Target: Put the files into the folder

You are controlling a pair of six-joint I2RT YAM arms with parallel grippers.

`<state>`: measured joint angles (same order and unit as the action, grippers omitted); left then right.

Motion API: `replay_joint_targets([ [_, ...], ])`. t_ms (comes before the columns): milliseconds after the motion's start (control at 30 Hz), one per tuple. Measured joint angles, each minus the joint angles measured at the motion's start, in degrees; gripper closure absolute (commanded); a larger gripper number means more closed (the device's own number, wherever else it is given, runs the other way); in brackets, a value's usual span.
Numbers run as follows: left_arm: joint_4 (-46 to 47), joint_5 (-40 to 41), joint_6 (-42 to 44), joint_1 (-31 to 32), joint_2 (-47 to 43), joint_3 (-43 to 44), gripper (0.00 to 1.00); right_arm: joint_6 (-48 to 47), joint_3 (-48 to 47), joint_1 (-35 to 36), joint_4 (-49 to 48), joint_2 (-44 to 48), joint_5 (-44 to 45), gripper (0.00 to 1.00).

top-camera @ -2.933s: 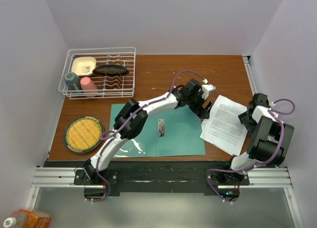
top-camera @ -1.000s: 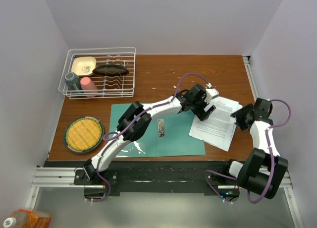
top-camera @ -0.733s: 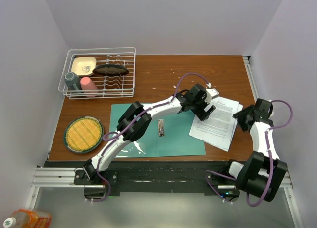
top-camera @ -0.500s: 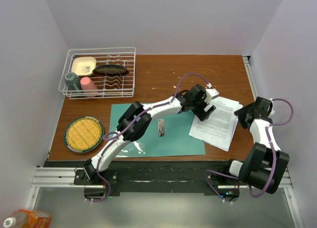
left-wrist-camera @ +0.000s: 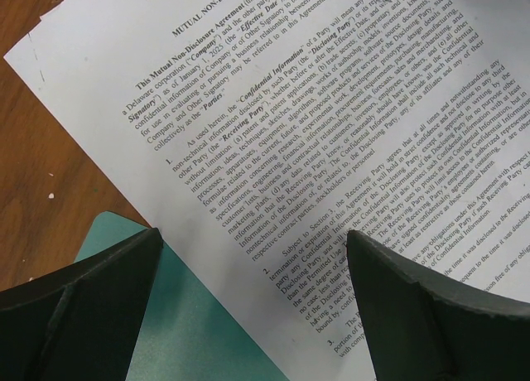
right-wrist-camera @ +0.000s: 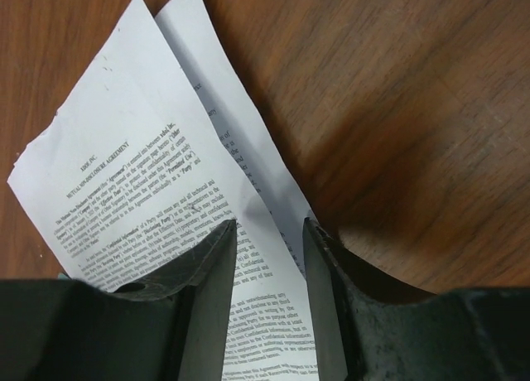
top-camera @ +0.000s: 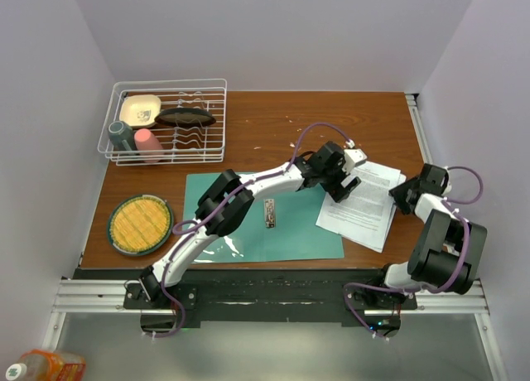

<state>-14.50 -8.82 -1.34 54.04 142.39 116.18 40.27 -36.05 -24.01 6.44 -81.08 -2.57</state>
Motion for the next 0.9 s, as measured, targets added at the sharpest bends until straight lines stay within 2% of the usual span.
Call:
replay_joint_targets([
  [233, 0.3, 0.1, 0.5, 0.0, 0.0, -0.2, 0.00, -0.4, 0.1, 0.3, -1.6, -0.4, -0.3, 0.71],
  [567, 0.3, 0.1, 0.7, 0.0, 0.0, -0.2, 0.00, -0.8, 0.8, 3.9, -2.3, -0.4, -1.2, 0.71],
  [900, 0.3, 0.2, 1.0, 0.0, 0.0, -0.2, 0.00, -3.4, 0.7, 4.1, 4.1, 1.3, 0.0, 0.72],
])
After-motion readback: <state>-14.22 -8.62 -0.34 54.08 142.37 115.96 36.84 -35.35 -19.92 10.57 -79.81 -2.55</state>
